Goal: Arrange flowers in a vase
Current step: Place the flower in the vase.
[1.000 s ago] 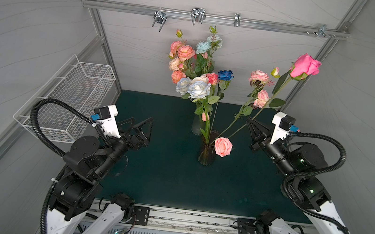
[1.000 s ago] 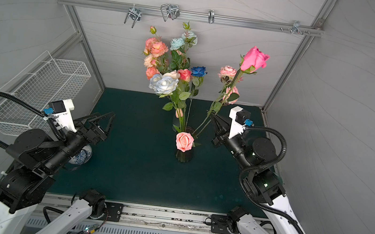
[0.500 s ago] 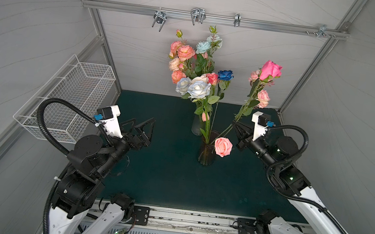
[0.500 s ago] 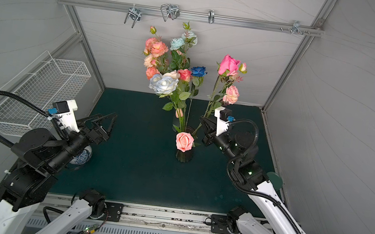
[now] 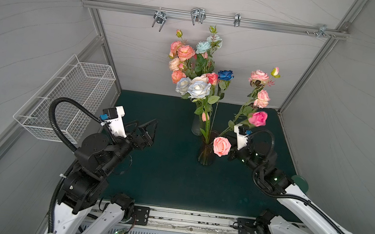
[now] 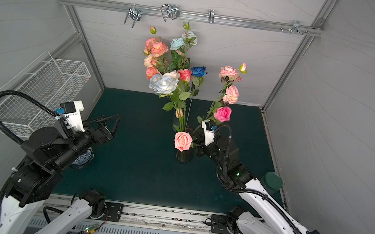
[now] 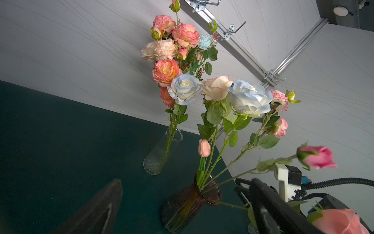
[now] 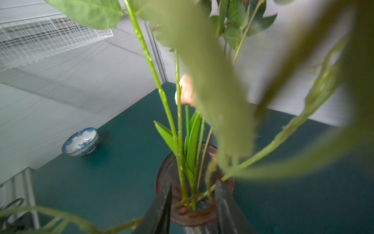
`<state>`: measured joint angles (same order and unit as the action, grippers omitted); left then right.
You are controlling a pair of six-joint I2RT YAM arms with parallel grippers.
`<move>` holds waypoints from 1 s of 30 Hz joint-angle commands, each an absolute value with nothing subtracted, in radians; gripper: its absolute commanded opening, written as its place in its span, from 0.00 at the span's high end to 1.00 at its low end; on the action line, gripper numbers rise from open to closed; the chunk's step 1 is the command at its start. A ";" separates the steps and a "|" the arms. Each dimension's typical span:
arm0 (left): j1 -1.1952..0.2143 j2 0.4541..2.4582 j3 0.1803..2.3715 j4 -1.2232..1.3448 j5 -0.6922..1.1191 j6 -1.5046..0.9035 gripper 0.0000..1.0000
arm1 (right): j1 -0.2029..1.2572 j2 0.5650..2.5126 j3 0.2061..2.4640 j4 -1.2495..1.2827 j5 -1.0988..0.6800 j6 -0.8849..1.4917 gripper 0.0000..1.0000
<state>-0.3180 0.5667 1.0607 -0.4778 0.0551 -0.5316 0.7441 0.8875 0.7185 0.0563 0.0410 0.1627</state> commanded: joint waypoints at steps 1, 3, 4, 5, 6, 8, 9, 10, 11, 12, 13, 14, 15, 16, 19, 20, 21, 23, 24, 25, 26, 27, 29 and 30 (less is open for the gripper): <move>-0.318 0.569 1.049 -0.424 0.077 -0.554 0.00 | 0.773 0.833 0.700 0.016 0.101 0.187 0.44; -0.317 0.569 1.037 -0.424 0.075 -0.557 0.00 | 0.783 0.810 0.687 -0.002 0.119 0.192 0.37; -0.318 0.569 1.033 -0.422 0.075 -0.560 0.00 | 0.786 0.796 0.681 -0.015 0.133 0.200 0.34; -0.318 0.569 1.027 -0.420 0.075 -0.561 0.00 | 0.786 0.782 0.675 -0.025 0.138 0.210 0.24; -0.318 0.571 1.022 -0.420 0.073 -0.563 0.00 | 0.786 0.761 0.669 -0.039 0.145 0.220 0.12; -0.318 0.574 1.013 -0.429 0.058 -0.569 0.00 | 0.787 0.724 0.659 -0.076 0.152 0.239 0.01; -0.318 0.575 1.008 -0.432 0.050 -0.571 0.00 | 0.789 0.703 0.652 -0.098 0.153 0.250 0.01; -0.318 0.577 1.002 -0.435 0.042 -0.571 0.00 | 0.789 0.680 0.646 -0.119 0.153 0.260 0.01; -0.318 0.579 0.999 -0.437 0.040 -0.569 0.00 | 0.790 0.662 0.640 -0.142 0.155 0.270 0.01; -0.318 0.583 0.996 -0.439 0.038 -0.568 0.00 | 0.789 0.640 0.634 -0.168 0.155 0.283 0.01; -0.318 0.586 0.994 -0.444 0.031 -0.569 0.00 | 0.789 0.617 0.630 -0.202 0.153 0.297 0.01; -0.318 0.587 0.993 -0.448 0.024 -0.569 0.00 | 0.791 0.596 0.623 -0.227 0.153 0.311 0.01; -0.318 0.589 0.990 -0.452 0.013 -0.569 0.00 | 0.792 0.568 0.613 -0.256 0.153 0.325 0.01; -0.318 0.588 0.984 -0.453 0.000 -0.569 0.00 | 0.793 0.542 0.603 -0.286 0.153 0.339 0.01; -0.318 0.581 0.963 -0.457 -0.051 -0.571 0.01 | 0.797 0.481 0.587 -0.378 0.171 0.370 0.01; -0.318 0.579 0.955 -0.457 -0.070 -0.573 0.00 | 0.798 0.471 0.585 -0.403 0.182 0.376 0.01; -0.318 0.577 0.946 -0.457 -0.092 -0.578 0.01 | 0.799 0.456 0.583 -0.434 0.191 0.386 0.01; -0.318 0.571 0.927 -0.449 -0.129 -0.575 0.01 | 0.804 0.430 0.572 -0.481 0.227 0.414 0.01; -0.317 0.573 0.919 -0.449 -0.157 -0.572 0.01 | 0.804 0.417 0.568 -0.520 0.265 0.441 0.01; -0.318 0.577 0.914 -0.455 -0.195 -0.568 0.01 | 0.804 0.399 0.560 -0.554 0.307 0.470 0.01; -0.318 0.584 0.908 -0.459 -0.234 -0.566 0.01 | 0.804 0.378 0.551 -0.576 0.337 0.493 0.01; -0.318 0.595 0.907 -0.476 -0.291 -0.577 0.01 | 0.804 0.349 0.536 -0.592 0.354 0.511 0.01; -0.318 0.620 0.907 -0.503 -0.375 -0.586 0.01 | 0.802 0.306 0.517 -0.627 0.408 0.558 0.01; -0.317 0.638 0.903 -0.504 -0.418 -0.589 0.01 | 0.803 0.294 0.513 -0.648 0.448 0.584 0.01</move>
<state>-0.3180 0.6086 0.8986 -0.4938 -0.2451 -0.5724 0.7982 0.3309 0.5247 -0.5400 0.3218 0.4824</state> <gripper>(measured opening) 0.993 0.990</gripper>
